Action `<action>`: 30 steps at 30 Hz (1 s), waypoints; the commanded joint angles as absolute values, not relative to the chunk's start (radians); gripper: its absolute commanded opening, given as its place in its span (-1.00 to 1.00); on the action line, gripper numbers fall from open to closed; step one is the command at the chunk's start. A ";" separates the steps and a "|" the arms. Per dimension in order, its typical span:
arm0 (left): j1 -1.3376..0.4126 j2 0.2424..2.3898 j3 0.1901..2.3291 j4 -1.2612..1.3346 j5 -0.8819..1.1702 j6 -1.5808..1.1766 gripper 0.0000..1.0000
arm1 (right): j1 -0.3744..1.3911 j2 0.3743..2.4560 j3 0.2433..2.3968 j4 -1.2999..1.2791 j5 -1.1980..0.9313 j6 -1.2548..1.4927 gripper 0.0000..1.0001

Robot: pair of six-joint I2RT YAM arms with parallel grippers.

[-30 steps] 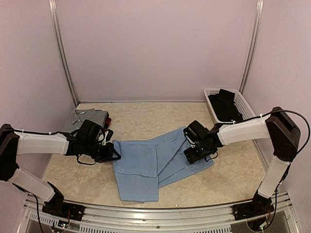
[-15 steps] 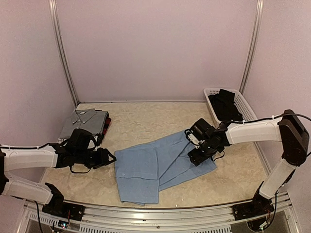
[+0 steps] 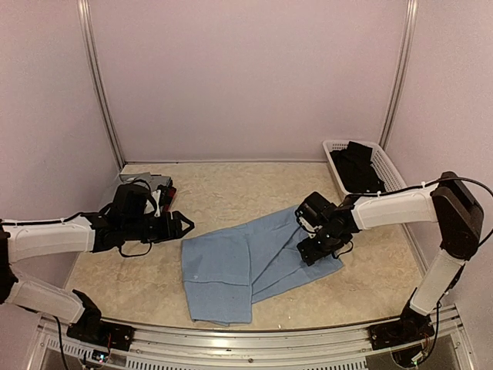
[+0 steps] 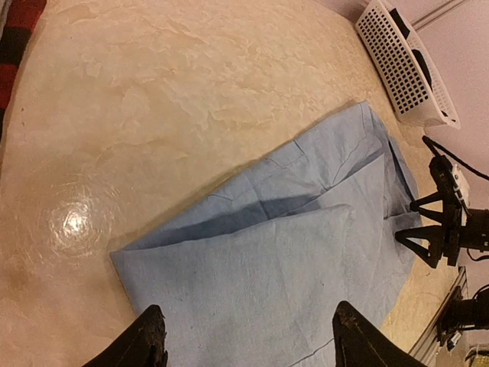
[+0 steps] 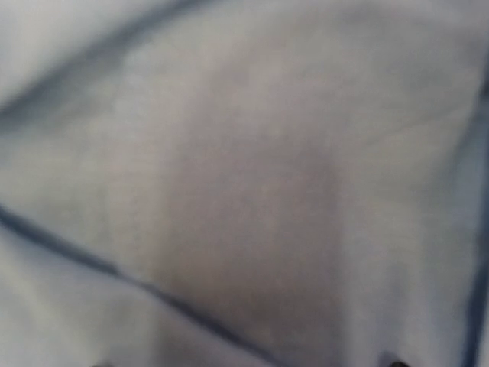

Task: Fold and stack the long sleeve shirts
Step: Move the right arm to the center of the board with the 2/3-rectangle-folded shirt.

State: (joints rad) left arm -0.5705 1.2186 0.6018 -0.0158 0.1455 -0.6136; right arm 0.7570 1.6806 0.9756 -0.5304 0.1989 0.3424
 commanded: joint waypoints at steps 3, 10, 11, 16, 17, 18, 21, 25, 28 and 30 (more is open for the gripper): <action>-0.575 1.335 0.674 0.101 0.184 -0.464 0.43 | 0.742 1.789 1.031 -0.564 0.246 0.339 0.54; -0.574 1.441 0.723 0.178 0.232 -0.367 0.45 | 0.715 1.907 1.139 -0.565 0.348 0.214 0.54; -0.572 1.456 0.730 0.188 0.239 -0.348 0.45 | 0.715 1.930 1.163 -0.568 0.372 0.184 0.54; -0.564 1.578 0.778 0.214 0.302 -0.254 0.45 | 0.696 2.038 1.308 -0.566 0.511 0.031 0.54; -0.562 1.599 0.789 0.214 0.308 -0.240 0.45 | 0.687 2.054 1.330 -0.542 0.524 -0.010 0.54; -0.561 1.634 0.802 0.211 0.316 -0.228 0.46 | 0.673 2.070 1.356 -0.531 0.535 -0.048 0.54; -0.555 1.715 0.835 0.208 0.363 -0.194 0.51 | 0.645 2.099 1.413 -0.465 0.577 -0.160 0.54; -0.555 1.801 0.888 0.203 0.456 -0.173 0.65 | 0.641 2.084 1.424 -0.383 0.572 -0.255 0.54; -0.559 1.847 0.916 0.211 0.492 -0.166 0.67 | 0.641 2.053 1.406 -0.361 0.551 -0.266 0.54; -0.562 1.866 0.934 0.214 0.513 -0.161 0.66 | 0.640 2.040 1.392 -0.362 0.537 -0.262 0.54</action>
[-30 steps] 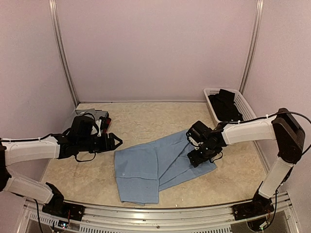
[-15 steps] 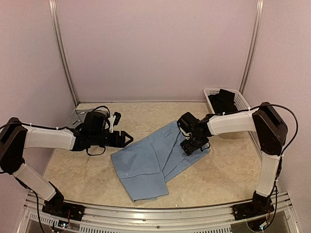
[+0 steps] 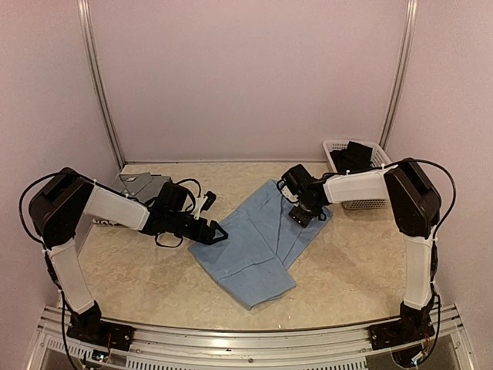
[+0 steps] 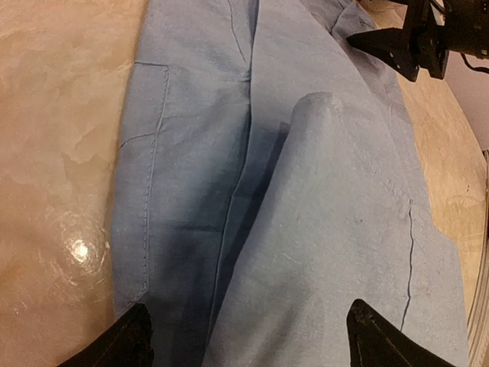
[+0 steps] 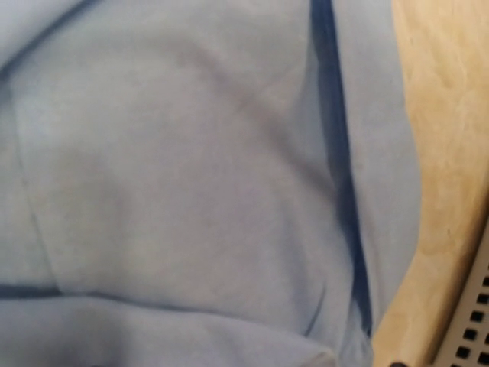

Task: Fold and stack the long sleeve shirts
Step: Move the right arm to the center of the board with the 2/3-rectangle-folded shirt.

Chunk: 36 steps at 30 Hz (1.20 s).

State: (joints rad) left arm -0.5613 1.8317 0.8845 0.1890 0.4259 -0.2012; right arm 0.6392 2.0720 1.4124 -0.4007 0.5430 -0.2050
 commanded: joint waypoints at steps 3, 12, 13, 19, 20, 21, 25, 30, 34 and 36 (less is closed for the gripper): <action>-0.571 1.894 0.965 0.222 0.525 -0.148 0.65 | 0.641 2.018 1.366 -0.366 0.492 -0.245 0.54; -0.590 2.017 1.101 0.191 0.549 -0.110 0.40 | 0.640 1.953 1.308 -0.355 0.433 -0.212 0.53; -0.592 2.029 1.116 0.182 0.553 -0.106 0.35 | 0.640 1.949 1.305 -0.357 0.430 -0.210 0.53; -0.597 2.068 1.155 0.207 0.588 -0.128 -0.02 | 0.641 1.939 1.281 -0.358 0.406 -0.190 0.52; -0.597 2.069 1.158 0.213 0.592 -0.134 -0.10 | 0.641 1.939 1.275 -0.358 0.400 -0.187 0.52; -0.597 2.069 1.161 0.219 0.598 -0.138 -0.20 | 0.641 1.940 1.271 -0.357 0.398 -0.183 0.52; -0.597 2.071 1.166 0.236 0.623 -0.157 -0.54 | 0.640 1.944 1.260 -0.359 0.394 -0.172 0.51; -0.594 2.068 1.163 0.250 0.646 -0.172 -0.83 | 0.640 1.945 1.248 -0.356 0.388 -0.167 0.50; -0.586 2.054 1.142 0.273 0.653 -0.192 -0.85 | 0.641 1.958 1.246 -0.360 0.388 -0.160 0.50; -0.577 2.040 1.122 0.302 0.662 -0.210 -0.85 | 0.640 1.966 1.245 -0.363 0.387 -0.156 0.49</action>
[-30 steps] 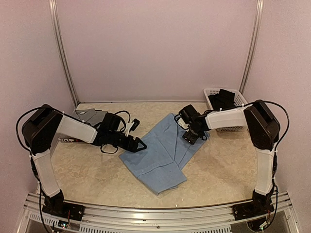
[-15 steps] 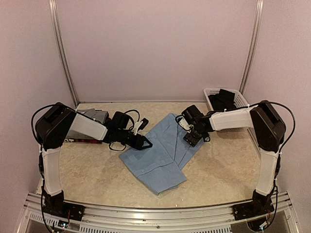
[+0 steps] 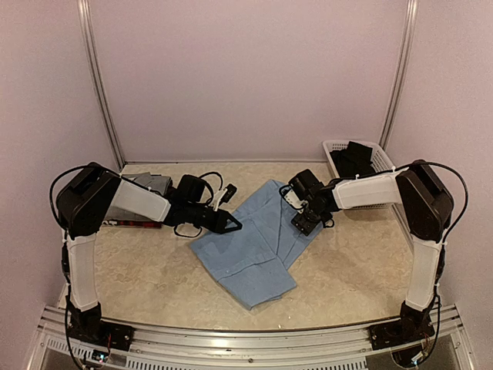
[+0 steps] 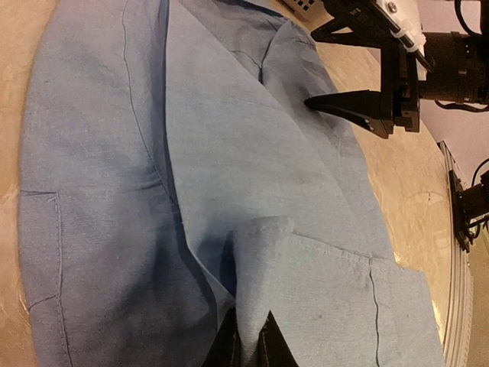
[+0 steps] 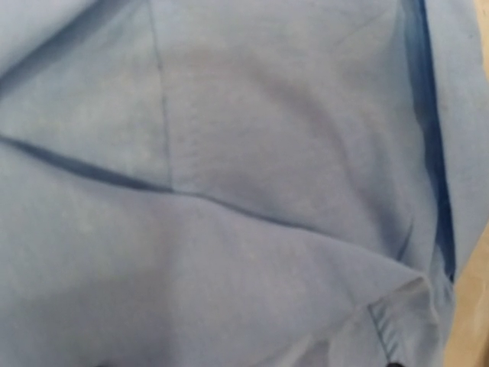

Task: Fold and stack the long sleeve shirts
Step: Smooth out the 2/3-rectangle-folded shirt at the center of the board.

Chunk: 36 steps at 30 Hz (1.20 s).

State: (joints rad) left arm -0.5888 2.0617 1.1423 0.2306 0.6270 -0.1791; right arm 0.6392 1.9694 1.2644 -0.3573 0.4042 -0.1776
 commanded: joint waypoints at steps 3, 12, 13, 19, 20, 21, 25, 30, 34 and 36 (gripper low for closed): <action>-0.560 2.025 1.092 0.349 0.675 -0.240 -0.87 | 0.641 1.976 1.241 -0.367 0.386 -0.151 0.49; -0.529 2.005 1.008 0.512 0.732 -0.344 -0.88 | 0.640 1.997 1.239 -0.375 0.384 -0.144 0.48; -0.525 2.000 0.990 0.531 0.730 -0.356 -0.88 | 0.641 1.999 1.239 -0.377 0.384 -0.144 0.48; -0.507 1.976 0.953 0.575 0.710 -0.386 -0.88 | 0.640 2.015 1.239 -0.383 0.387 -0.145 0.47; -0.505 1.977 0.955 0.578 0.710 -0.386 -0.89 | 0.641 2.017 1.239 -0.385 0.385 -0.144 0.47; -0.505 1.979 0.955 0.578 0.709 -0.387 -0.90 | 0.641 2.019 1.240 -0.386 0.384 -0.144 0.47; -0.503 1.987 0.956 0.586 0.697 -0.394 -1.00 | 0.640 2.023 1.241 -0.388 0.382 -0.144 0.47; -0.477 1.965 0.903 0.680 0.669 -0.469 -1.00 | 0.640 2.029 1.242 -0.390 0.379 -0.144 0.47; -0.459 1.934 0.848 0.750 0.650 -0.514 -1.00 | 0.641 2.035 1.241 -0.392 0.378 -0.143 0.46; -0.455 1.925 0.823 0.776 0.640 -0.527 -1.00 | 0.640 2.040 1.241 -0.392 0.377 -0.141 0.47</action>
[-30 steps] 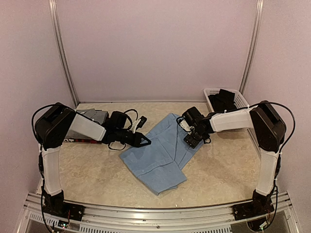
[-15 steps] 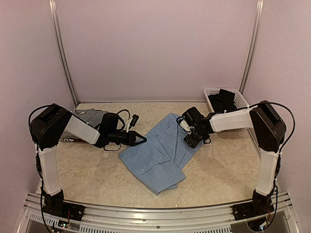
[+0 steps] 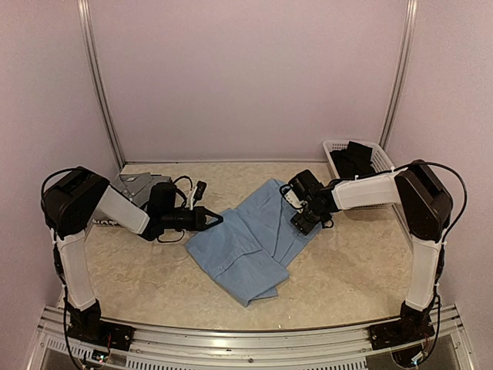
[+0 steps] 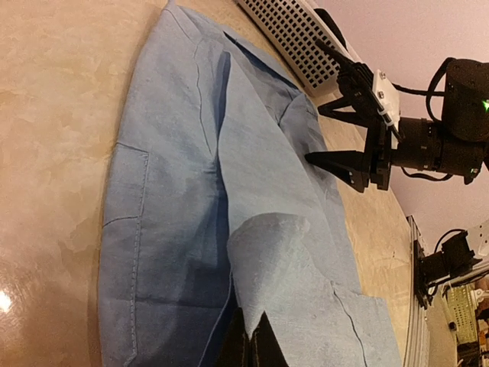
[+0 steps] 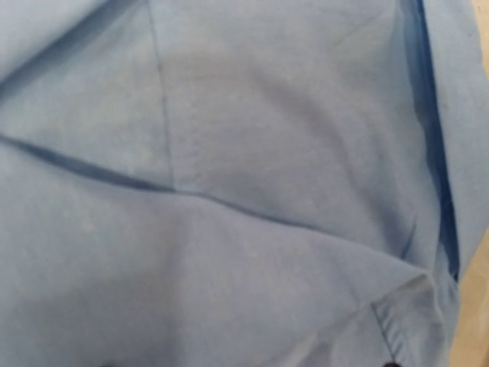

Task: Fold and stack the long sleeve shirts
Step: Smooth out the 2/3-rectangle-folded shirt at the center of the board.

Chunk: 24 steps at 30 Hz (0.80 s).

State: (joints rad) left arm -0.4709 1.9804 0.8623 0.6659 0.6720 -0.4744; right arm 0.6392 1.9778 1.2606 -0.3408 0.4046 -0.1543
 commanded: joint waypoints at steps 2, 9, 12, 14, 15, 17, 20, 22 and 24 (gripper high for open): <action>-0.453 1.920 0.808 0.792 0.637 -0.534 -1.00 | 0.640 2.044 1.239 -0.393 0.376 -0.139 0.46; -0.453 1.915 0.761 0.839 0.595 -0.553 -1.00 | 0.640 2.046 1.242 -0.402 0.370 -0.134 0.46; -0.452 1.910 0.744 0.842 0.565 -0.555 -1.00 | 0.640 2.050 1.246 -0.408 0.369 -0.132 0.46; -0.451 1.909 0.731 0.847 0.545 -0.557 -1.00 | 0.639 2.053 1.249 -0.413 0.372 -0.132 0.46; -0.451 1.906 0.719 0.855 0.538 -0.561 -1.00 | 0.638 2.055 1.249 -0.415 0.373 -0.132 0.46; -0.451 1.910 0.721 0.848 0.538 -0.563 -1.00 | 0.638 2.055 1.251 -0.417 0.372 -0.131 0.46; -0.451 1.929 0.721 0.839 0.525 -0.567 -1.00 | 0.638 2.051 1.253 -0.417 0.373 -0.125 0.46; -0.452 1.932 0.715 0.838 0.505 -0.568 -1.00 | 0.638 2.042 1.252 -0.418 0.382 -0.119 0.47; -0.455 1.932 0.711 0.831 0.501 -0.559 -0.99 | 0.638 2.026 1.252 -0.414 0.386 -0.115 0.48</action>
State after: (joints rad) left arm -0.4583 1.9385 0.7269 0.8139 0.5392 -0.5632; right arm 0.6392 1.9877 1.2709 -0.3336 0.4065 -0.1314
